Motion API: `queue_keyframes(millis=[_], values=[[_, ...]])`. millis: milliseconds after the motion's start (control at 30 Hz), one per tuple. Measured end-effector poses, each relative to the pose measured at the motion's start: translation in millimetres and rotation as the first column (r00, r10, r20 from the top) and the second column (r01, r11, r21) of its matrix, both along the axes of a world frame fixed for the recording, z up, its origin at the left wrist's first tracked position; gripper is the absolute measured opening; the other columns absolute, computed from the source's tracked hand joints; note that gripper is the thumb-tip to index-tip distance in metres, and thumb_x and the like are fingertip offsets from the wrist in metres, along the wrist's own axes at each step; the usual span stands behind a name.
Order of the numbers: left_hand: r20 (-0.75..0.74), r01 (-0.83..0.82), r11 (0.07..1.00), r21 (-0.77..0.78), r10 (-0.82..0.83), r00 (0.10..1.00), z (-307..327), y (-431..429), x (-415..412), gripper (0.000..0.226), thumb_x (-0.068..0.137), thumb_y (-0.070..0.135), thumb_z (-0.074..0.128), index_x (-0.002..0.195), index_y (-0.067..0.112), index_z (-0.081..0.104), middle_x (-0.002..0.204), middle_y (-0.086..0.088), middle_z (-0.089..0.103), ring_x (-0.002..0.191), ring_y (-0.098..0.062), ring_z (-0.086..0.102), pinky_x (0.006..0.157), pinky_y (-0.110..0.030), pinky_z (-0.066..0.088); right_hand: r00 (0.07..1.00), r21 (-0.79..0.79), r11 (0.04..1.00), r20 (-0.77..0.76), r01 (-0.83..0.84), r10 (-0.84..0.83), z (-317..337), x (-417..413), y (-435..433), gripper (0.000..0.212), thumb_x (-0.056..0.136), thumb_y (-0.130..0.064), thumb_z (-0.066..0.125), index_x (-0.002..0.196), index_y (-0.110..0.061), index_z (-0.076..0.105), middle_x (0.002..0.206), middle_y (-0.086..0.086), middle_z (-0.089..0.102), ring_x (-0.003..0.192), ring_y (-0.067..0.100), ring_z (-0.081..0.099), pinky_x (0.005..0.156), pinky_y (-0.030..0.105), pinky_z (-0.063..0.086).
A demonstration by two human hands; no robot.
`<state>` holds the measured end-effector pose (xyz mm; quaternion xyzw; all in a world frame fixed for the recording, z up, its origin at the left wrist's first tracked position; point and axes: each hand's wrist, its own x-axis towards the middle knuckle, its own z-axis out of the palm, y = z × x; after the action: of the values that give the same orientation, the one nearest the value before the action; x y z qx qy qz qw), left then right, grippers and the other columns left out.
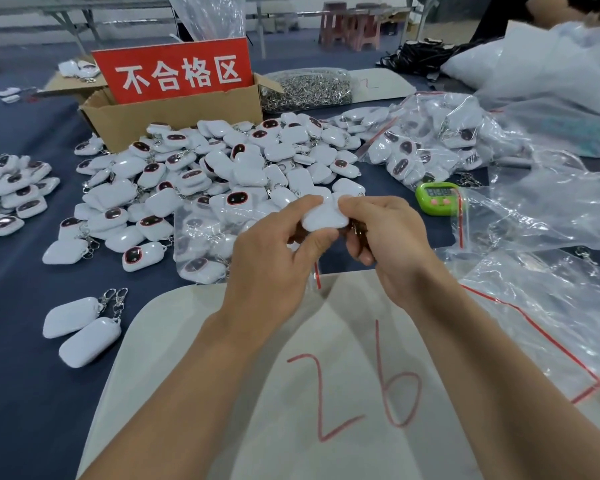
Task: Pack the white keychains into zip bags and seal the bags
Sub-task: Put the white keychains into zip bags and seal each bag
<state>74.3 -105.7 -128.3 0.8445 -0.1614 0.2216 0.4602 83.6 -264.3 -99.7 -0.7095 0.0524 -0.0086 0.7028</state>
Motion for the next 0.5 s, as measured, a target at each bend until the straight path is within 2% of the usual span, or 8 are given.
queue_keyframes(millis=[133,200,267,333,433,500], values=[[0.025,-0.008,1.000,-0.014,0.009,1.000,3.0,-1.0,-3.4,0.025,0.099,0.044,0.061,0.115,0.031,0.075,0.076,0.015,0.070,0.073,-0.005,0.064,0.065,-0.016,0.044,1.000,-0.010,1.000,0.006,-0.010,0.010,0.8,0.1,1.2,0.050,0.099,-0.026,0.060,0.049,-0.020,0.060,0.050,0.001,0.053,0.039,0.011,0.038,0.038,0.017,0.029],[0.039,-0.020,1.000,-0.018,0.021,0.999,4.9,-1.7,-5.2,0.025,0.101,0.046,0.057,0.107,0.031,0.077,0.072,0.014,0.070,0.071,-0.006,0.067,0.064,-0.019,0.047,1.000,-0.048,0.999,0.012,-0.005,0.006,-0.1,0.6,1.3,0.051,0.097,-0.028,0.059,0.047,-0.019,0.058,0.053,0.003,0.053,0.041,0.013,0.038,0.039,0.018,0.030],[0.023,-0.044,0.999,-0.025,0.044,0.999,5.3,-2.4,-6.4,0.034,0.101,0.053,0.053,0.094,0.031,0.078,0.066,0.013,0.068,0.067,-0.009,0.066,0.063,-0.023,0.048,0.999,-0.079,0.997,0.050,0.013,-0.009,-2.0,1.1,1.6,0.046,0.096,-0.026,0.060,0.052,-0.013,0.058,0.056,0.003,0.053,0.047,0.014,0.040,0.045,0.021,0.033],[-0.005,-0.099,0.995,-0.014,0.099,0.995,4.1,-2.6,-5.8,0.051,0.100,0.060,0.048,0.074,0.022,0.071,0.061,0.009,0.065,0.059,-0.013,0.063,0.062,-0.034,0.048,0.997,-0.031,0.999,0.076,0.010,-0.007,-3.0,1.9,1.9,0.033,0.092,-0.024,0.065,0.067,-0.003,0.062,0.064,0.005,0.057,0.057,0.017,0.046,0.054,0.027,0.038],[-0.037,-0.149,0.989,0.004,0.149,0.988,3.3,-2.9,-5.5,0.065,0.101,0.060,0.042,0.059,0.014,0.058,0.051,0.001,0.058,0.054,-0.023,0.057,0.059,-0.046,0.046,0.981,0.212,0.958,0.070,-0.192,0.181,-1.3,0.4,-2.2,0.018,0.085,-0.025,0.067,0.085,-0.007,0.072,0.076,0.010,0.061,0.070,0.022,0.054,0.061,0.028,0.049],[-0.029,-0.154,0.987,-0.033,0.154,0.988,3.8,-2.8,-6.6,0.065,0.100,0.062,0.040,0.053,0.019,0.052,0.052,-0.001,0.055,0.052,-0.020,0.052,0.058,-0.044,0.045,0.949,0.158,0.936,0.080,-0.315,0.306,-0.8,-3.2,-4.4,0.019,0.085,-0.022,0.067,0.090,-0.005,0.074,0.078,0.012,0.061,0.067,0.022,0.053,0.059,0.027,0.049]])
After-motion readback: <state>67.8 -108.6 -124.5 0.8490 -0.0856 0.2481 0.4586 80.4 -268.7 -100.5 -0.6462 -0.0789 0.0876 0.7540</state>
